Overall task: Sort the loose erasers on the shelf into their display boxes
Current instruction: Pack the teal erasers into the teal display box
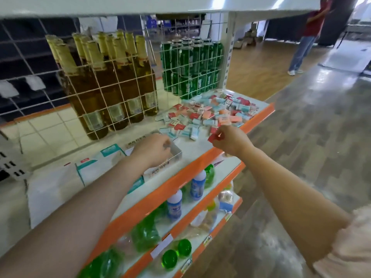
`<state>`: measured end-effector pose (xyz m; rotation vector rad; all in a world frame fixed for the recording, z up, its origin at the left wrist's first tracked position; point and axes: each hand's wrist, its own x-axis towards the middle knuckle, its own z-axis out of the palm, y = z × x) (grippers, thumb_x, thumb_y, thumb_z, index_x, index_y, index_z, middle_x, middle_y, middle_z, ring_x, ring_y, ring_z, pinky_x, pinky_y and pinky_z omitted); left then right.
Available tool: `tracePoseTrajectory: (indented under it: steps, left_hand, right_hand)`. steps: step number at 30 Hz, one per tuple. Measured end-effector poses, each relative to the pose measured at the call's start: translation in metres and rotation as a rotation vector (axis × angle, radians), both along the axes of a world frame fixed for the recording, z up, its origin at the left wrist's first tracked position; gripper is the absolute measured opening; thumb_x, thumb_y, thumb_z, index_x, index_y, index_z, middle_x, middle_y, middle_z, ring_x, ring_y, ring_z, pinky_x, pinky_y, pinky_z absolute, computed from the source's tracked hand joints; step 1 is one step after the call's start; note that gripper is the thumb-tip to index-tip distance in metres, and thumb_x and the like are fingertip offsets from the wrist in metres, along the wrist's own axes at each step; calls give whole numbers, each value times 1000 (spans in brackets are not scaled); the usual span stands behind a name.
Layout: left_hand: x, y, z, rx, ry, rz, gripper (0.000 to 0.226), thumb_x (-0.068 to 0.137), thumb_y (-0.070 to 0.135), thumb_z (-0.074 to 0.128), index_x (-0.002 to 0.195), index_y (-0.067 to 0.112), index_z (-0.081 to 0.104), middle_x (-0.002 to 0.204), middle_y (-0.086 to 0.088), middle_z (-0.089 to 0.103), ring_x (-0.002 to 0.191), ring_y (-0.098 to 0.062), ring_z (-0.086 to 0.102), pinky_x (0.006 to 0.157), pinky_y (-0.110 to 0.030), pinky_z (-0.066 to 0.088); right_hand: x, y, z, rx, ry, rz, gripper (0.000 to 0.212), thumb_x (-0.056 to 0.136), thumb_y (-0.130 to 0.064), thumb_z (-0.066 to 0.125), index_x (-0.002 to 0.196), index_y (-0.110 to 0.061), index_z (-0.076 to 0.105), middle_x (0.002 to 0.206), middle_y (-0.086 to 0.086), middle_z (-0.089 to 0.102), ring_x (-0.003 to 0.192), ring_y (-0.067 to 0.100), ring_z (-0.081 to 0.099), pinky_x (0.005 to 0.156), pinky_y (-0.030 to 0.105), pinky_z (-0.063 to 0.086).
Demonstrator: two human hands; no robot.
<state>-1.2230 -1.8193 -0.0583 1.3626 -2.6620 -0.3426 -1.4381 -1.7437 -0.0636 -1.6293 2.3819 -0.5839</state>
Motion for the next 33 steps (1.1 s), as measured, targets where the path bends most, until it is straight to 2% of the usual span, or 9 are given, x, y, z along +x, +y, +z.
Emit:
tracePoseTrajectory:
  steps: [6,9,12,16,20,24,26,30,33]
  left_hand:
    - [-68,-37,-2,77,39,110,34,92,23,49,125,19,55,122,-4,57,108,-22,55,91,-38,47]
    - [-94,-51,-7,106,90,155,34,91,20,51,125,16,55,124,-5,56,110,-22,54,85,-31,45]
    - [-111,-62,-15,153,127,204,32,91,21,51,121,12,57,121,-9,58,108,-25,55,86,-35,45]
    - [-125,-76,-20,197,212,275,25,91,20,55,114,11,58,109,-7,62,98,-24,58,85,-37,47]
    - [-128,-87,-20,188,209,293,28,92,18,53,119,15,58,110,-3,62,95,-20,58,79,-31,47]
    - [-126,-98,-15,178,167,280,27,92,19,51,118,17,59,108,-5,62,91,-20,58,77,-34,49]
    - [-124,-101,-14,182,149,272,29,92,20,52,120,17,59,113,-4,60,96,-21,58,81,-34,49]
    - [-119,-100,-12,177,127,252,27,92,21,52,117,17,62,116,-2,62,101,-19,59,89,-36,50]
    - [-115,-94,-13,157,121,220,24,92,20,52,112,15,64,112,-3,64,98,-19,59,86,-34,50]
  right_hand:
    - [-74,-63,6,-44,61,117,18,86,-29,61,93,-12,61,84,3,60,74,19,53,56,26,39]
    - [-98,-94,2,-11,119,164,15,87,-25,57,98,-15,62,89,2,65,74,19,56,58,26,44]
    - [-113,-117,-3,4,112,197,23,88,-25,57,108,-14,60,96,5,65,79,21,60,64,30,51]
    - [-126,-141,-10,45,123,209,27,88,-26,57,112,-15,58,102,6,64,76,20,53,63,27,44]
    - [-132,-156,-17,67,124,198,28,89,-32,53,113,-18,58,100,6,65,81,23,61,67,34,55]
    - [-137,-161,-13,51,89,195,34,92,-37,51,120,-17,56,114,8,61,94,27,61,75,36,53]
    - [-138,-162,-9,38,75,207,36,91,-34,55,121,-16,55,116,8,60,97,26,60,77,36,52]
    - [-130,-161,-1,20,42,207,32,88,-23,58,119,-16,56,113,7,62,86,22,61,75,37,55]
    - [-119,-156,-2,25,14,214,26,89,-18,53,115,-16,59,105,4,64,78,19,59,66,32,53]
